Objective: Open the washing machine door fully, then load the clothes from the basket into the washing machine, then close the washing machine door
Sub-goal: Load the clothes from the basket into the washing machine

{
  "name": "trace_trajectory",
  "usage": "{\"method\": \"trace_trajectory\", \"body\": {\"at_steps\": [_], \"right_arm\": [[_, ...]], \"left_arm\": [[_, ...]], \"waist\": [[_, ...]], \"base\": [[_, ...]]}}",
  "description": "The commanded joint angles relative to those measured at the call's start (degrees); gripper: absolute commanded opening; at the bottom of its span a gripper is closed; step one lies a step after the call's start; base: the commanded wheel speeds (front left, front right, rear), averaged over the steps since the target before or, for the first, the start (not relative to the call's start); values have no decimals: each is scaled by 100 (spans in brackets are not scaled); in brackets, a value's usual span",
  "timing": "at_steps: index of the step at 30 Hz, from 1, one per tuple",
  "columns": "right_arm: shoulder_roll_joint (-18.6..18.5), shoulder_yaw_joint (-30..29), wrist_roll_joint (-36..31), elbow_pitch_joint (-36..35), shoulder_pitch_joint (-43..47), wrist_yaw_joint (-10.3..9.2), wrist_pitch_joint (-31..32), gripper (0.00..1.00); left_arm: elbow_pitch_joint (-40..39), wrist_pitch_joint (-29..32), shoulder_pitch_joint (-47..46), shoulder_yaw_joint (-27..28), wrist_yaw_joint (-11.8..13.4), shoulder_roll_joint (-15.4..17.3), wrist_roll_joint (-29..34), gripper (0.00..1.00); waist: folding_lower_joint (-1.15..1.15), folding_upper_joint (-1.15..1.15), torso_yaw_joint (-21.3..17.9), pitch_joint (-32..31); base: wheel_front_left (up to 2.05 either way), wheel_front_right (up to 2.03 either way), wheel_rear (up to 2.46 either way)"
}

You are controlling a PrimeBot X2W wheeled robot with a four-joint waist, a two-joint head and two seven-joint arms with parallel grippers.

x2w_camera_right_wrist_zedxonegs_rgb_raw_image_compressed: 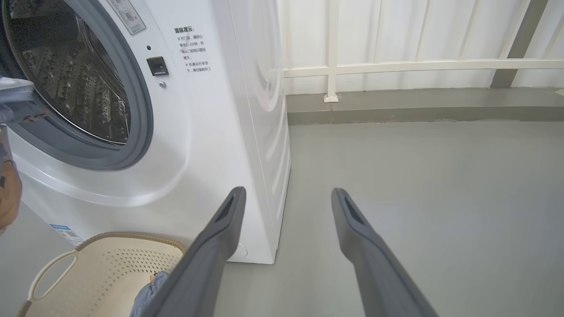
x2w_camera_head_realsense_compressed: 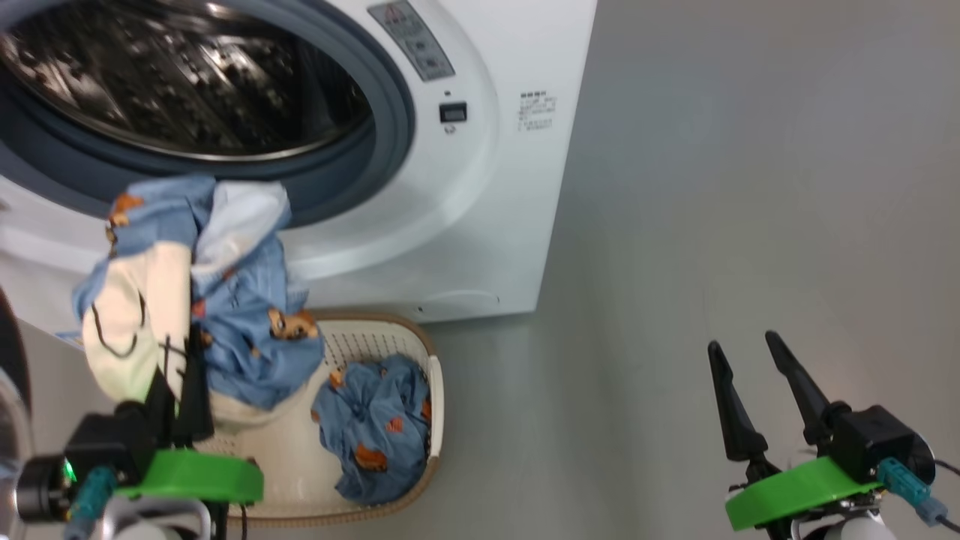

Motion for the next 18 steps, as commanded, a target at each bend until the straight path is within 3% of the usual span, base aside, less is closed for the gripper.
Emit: {"method": "trace_trajectory", "body": {"at_steps": [1, 8, 18], "right_arm": [[-18, 162, 1, -194, -223, 9, -27, 100], [-18, 226, 41, -225, -432, 9, -27, 100], [-18, 329, 183, -185, -664, 9, -27, 100]], "left_arm": [[-69, -76, -375, 242, -57, 166, -38, 0], [38, -77, -908, 440, -155, 237, -65, 0], [522, -77, -1825, 672, -418, 640, 71, 0]], "waist": [[0, 0, -159, 518], [0, 0, -274, 976], [0, 0, -539, 1372]], "base": [[0, 0, 0], [0, 0, 0], [0, 0, 0]]}}
